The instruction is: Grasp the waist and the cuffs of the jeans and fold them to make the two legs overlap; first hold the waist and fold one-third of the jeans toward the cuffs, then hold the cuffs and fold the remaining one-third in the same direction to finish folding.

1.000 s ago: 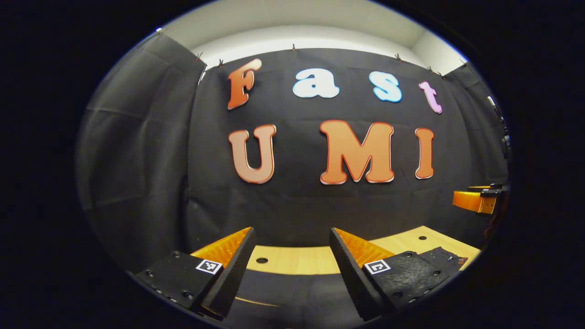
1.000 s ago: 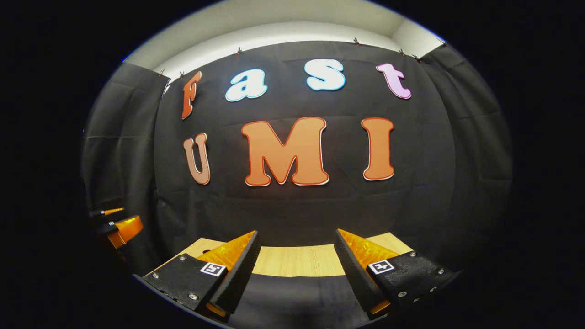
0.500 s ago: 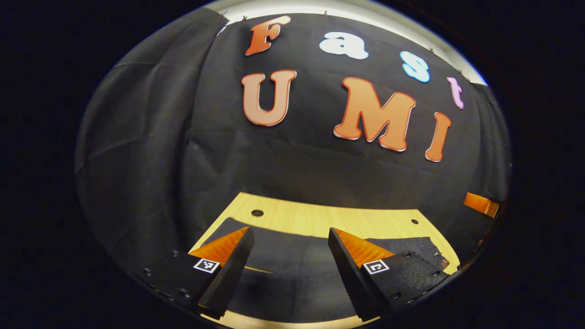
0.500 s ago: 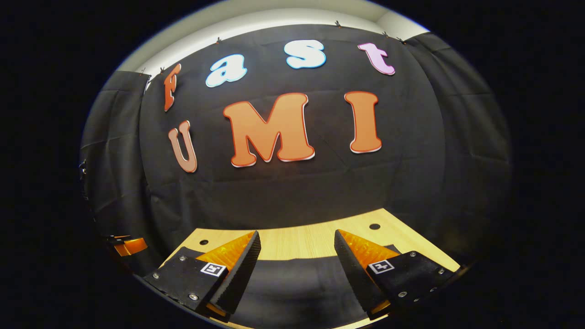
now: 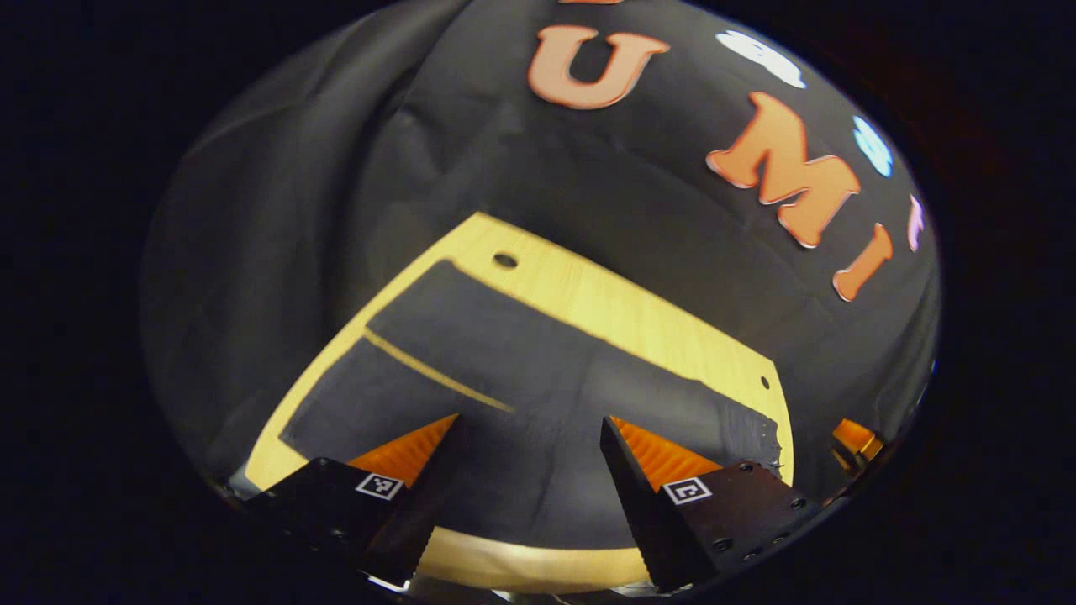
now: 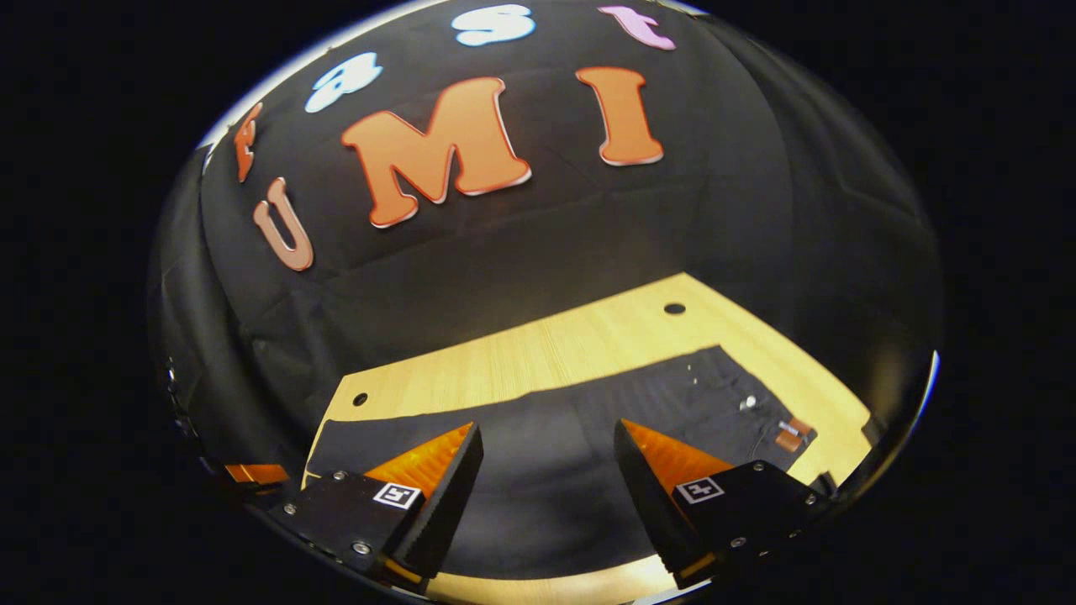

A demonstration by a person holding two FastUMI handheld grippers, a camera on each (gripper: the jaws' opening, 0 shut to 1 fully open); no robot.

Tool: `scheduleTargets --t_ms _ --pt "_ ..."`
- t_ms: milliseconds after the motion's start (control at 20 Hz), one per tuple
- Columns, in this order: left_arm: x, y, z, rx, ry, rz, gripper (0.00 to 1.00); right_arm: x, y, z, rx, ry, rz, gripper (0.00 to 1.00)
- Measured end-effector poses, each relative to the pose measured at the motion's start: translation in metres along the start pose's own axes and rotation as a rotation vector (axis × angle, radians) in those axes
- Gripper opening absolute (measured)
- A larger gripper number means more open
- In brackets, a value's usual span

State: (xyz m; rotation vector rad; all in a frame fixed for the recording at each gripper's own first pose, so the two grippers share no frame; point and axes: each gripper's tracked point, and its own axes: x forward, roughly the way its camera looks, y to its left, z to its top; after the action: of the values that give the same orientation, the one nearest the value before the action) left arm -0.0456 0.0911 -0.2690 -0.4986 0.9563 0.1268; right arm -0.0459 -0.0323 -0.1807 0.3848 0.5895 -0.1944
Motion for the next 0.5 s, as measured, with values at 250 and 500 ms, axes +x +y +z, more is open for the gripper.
scheduleTargets --t_ms 250,500 --pt "0.032 0.062 -0.053 -0.065 0.263 0.138 0.96 0.01 -0.027 -0.025 0.136 0.095 -0.074 0.88" --pt "0.032 0.068 -0.073 -0.197 0.337 0.194 0.96 0.033 -0.077 -0.047 0.257 0.226 -0.125 0.88"
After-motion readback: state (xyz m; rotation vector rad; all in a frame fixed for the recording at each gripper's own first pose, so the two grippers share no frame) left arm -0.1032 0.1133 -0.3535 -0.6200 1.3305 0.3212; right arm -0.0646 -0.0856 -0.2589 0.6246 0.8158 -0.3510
